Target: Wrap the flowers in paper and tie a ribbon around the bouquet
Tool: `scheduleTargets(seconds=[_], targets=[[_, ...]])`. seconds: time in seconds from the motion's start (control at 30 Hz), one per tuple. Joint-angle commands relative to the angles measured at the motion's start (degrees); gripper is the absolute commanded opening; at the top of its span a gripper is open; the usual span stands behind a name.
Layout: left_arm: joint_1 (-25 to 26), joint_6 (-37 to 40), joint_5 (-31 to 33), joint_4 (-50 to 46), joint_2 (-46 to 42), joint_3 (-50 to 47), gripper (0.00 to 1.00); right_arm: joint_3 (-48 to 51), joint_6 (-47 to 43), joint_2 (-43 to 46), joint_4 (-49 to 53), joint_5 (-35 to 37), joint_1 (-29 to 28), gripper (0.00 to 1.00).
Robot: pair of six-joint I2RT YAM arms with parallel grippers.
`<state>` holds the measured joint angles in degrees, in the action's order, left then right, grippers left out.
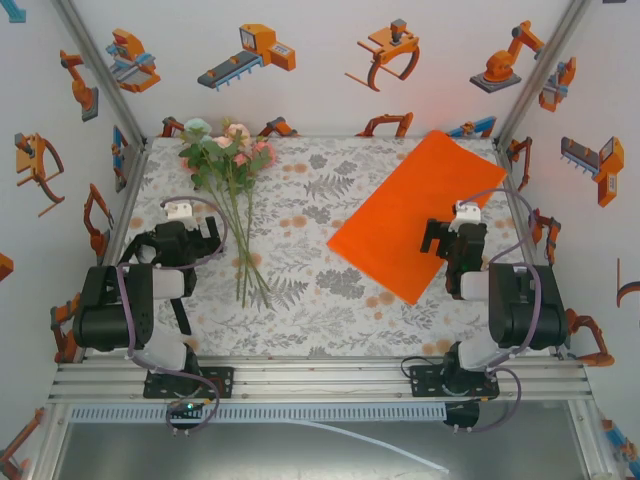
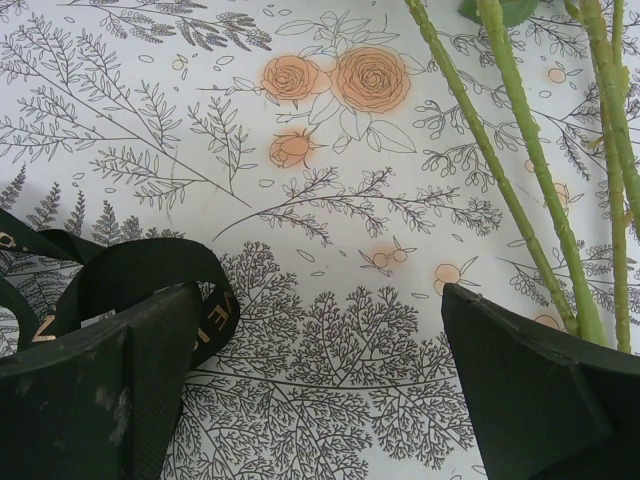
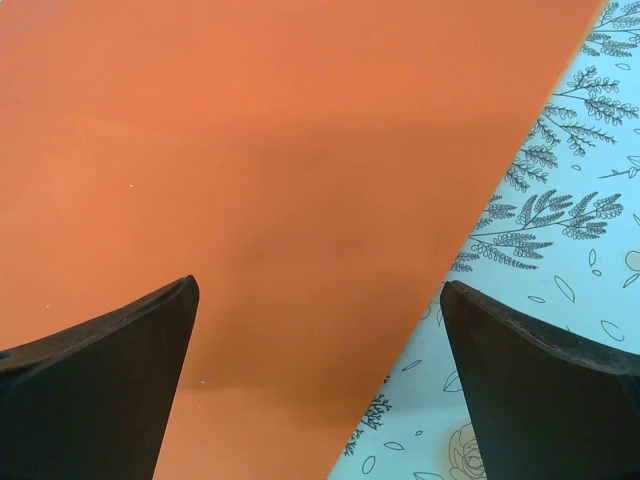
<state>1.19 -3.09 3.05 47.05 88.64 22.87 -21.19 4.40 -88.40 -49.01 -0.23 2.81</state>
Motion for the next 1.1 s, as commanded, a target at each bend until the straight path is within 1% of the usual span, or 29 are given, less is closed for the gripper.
scheduleTargets(seconds=[0.0, 0.63, 0.97, 1.03, 1.07], targets=[[-0.08, 0.98, 0.13, 0.0, -0.35, 0.95, 0.97, -0.93, -0.98, -0.11, -0.93, -0.03, -0.1, 0.99], [-0.14, 0.9, 0.06, -0.03, -0.39, 0.95, 0.97, -0.83, -0.62, -0.02, -1.12, 0.67, -0.09, 0.99], [-0.22, 0.88, 0.08, 0.14, -0.4, 0.78, 0.97, -0.07, -0.98, 0.24, -2.48, -0.46, -0.11, 0.99], [-0.14, 0.89, 0.15, 0.47, -0.53, 0.68, 0.97, -0.31, -0.97, 2.8, -0.4, -1.08, -0.14, 0.99], [-0.14, 0.64, 0.77, 0.5, -1.34, 0.7, 0.97, -1.14, -1.0, 5.61, 3.93, -0.72, -0.1, 0.99]])
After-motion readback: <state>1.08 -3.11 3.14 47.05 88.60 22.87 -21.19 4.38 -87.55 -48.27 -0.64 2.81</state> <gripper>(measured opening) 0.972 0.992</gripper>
